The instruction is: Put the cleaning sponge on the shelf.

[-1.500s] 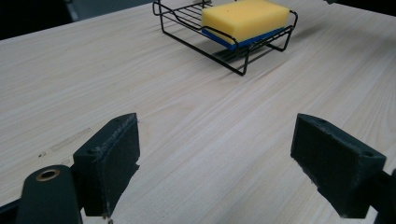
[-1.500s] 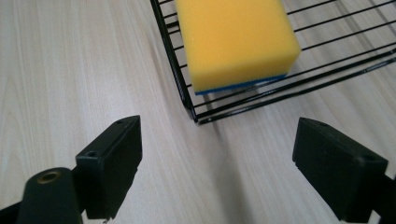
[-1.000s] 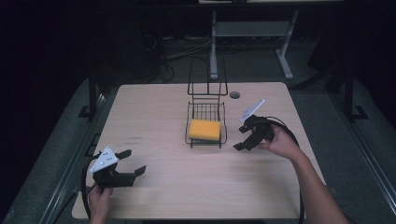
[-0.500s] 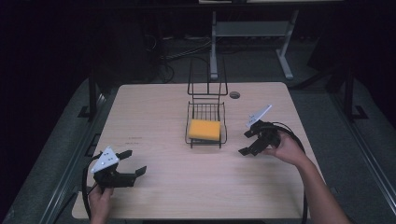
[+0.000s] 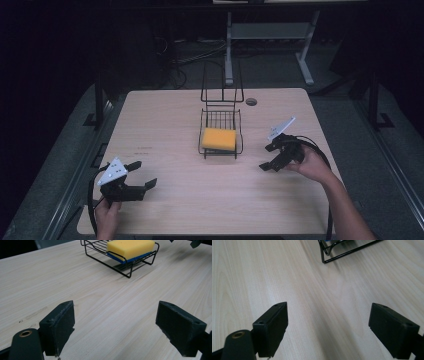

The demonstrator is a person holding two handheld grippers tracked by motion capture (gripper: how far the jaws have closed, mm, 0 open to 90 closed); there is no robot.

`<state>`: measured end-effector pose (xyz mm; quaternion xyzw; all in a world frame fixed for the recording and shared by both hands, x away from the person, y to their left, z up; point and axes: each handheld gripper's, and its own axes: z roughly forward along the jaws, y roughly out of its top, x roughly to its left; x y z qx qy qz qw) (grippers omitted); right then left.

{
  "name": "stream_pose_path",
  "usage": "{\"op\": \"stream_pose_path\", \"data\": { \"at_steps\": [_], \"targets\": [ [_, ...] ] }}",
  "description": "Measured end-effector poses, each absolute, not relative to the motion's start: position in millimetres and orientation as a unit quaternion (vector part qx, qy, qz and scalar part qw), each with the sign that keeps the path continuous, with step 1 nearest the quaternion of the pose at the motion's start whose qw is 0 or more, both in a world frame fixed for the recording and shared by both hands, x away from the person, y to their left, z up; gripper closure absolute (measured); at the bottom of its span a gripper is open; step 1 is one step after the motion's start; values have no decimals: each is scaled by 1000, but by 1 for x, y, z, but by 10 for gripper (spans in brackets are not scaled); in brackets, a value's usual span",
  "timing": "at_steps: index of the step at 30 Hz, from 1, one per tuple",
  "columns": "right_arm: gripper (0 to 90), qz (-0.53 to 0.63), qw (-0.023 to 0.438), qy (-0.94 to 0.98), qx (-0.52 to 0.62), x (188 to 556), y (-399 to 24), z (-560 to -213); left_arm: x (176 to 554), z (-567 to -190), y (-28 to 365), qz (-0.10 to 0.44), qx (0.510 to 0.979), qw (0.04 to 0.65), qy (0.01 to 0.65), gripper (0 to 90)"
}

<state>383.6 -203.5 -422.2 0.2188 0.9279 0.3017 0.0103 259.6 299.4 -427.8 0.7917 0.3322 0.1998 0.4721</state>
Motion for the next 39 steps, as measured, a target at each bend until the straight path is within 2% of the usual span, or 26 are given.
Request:
{"op": "stream_pose_path", "data": {
  "at_steps": [29,35,39],
  "targets": [
    [155,293,10,928,230,358,-226,-434,257,-428,299,201,796,466,330,150],
    [155,287,8,930,230,348,-229,-436,257,-428,297,201,797,466,328,150],
    [153,288,24,932,219,333,-230,-433,258,-428,294,202,801,460,325,150]
  ]
}}
